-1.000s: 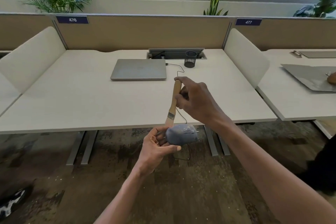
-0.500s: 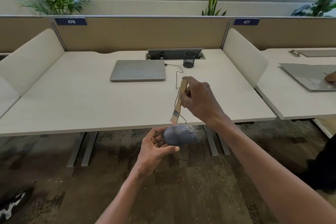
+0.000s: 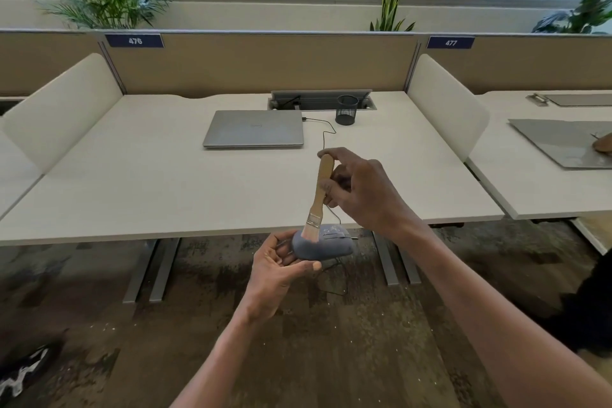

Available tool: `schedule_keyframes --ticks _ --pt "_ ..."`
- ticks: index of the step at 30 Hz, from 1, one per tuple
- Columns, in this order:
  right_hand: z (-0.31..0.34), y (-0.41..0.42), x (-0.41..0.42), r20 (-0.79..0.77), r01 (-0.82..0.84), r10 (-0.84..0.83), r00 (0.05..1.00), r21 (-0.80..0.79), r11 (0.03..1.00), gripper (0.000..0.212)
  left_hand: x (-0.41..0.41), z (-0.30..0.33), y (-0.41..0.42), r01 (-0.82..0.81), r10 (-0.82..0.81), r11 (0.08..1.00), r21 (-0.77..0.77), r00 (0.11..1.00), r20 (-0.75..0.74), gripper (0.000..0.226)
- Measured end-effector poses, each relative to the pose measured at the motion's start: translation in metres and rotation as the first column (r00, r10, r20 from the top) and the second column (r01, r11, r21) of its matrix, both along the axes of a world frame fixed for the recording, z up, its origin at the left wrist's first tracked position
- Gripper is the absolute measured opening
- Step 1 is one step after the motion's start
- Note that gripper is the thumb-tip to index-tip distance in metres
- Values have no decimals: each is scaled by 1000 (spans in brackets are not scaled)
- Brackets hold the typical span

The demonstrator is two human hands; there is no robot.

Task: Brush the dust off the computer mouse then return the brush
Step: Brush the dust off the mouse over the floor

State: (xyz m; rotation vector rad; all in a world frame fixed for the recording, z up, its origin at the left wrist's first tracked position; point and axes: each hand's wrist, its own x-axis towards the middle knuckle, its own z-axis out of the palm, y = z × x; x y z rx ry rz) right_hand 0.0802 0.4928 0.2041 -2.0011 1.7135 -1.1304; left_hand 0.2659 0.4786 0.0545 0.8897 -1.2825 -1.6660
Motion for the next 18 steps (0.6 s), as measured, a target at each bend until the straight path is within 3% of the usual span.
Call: schedule_keyframes --ticks 11,18 --pt "-5 5 -6 -29 17 -19 999 -61 998 36 4 -3 3 18 -19 1000 -20 999 -29 72" --pt "-4 9 -7 -34 -38 37 999 -22 999 39 5 -4 4 19 -19 1000 -5 998 -52 78"
